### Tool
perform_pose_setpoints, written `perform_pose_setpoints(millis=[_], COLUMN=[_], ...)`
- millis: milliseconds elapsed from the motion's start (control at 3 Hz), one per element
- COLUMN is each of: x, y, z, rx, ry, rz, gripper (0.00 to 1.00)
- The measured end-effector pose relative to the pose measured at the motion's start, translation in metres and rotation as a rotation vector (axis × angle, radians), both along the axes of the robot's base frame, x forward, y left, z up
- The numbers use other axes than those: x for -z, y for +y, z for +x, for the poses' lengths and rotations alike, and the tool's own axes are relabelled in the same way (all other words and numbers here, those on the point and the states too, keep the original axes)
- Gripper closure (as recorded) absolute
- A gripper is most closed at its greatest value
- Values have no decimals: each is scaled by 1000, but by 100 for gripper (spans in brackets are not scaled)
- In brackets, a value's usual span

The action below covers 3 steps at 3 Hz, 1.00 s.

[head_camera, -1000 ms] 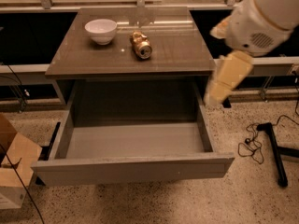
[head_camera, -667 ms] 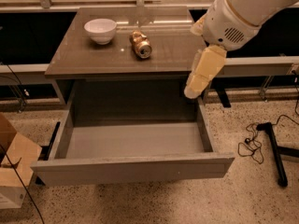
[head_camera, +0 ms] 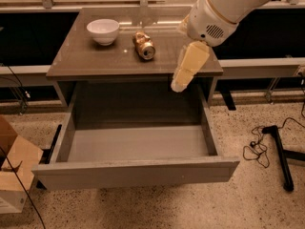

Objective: Place orange can into top drawer

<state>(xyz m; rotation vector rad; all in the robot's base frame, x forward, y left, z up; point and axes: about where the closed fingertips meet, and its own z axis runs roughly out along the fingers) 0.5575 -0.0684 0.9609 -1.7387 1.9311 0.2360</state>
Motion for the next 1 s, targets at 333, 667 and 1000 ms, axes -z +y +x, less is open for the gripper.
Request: perform_pose_setpoints(millis=[333,667,1000], x=[5,16,29], y=[2,14,24], z=[9,46,95], rx=[39,90,136], ry=[-7,-40,-73], rz=[22,66,125], gripper=[0,0,0])
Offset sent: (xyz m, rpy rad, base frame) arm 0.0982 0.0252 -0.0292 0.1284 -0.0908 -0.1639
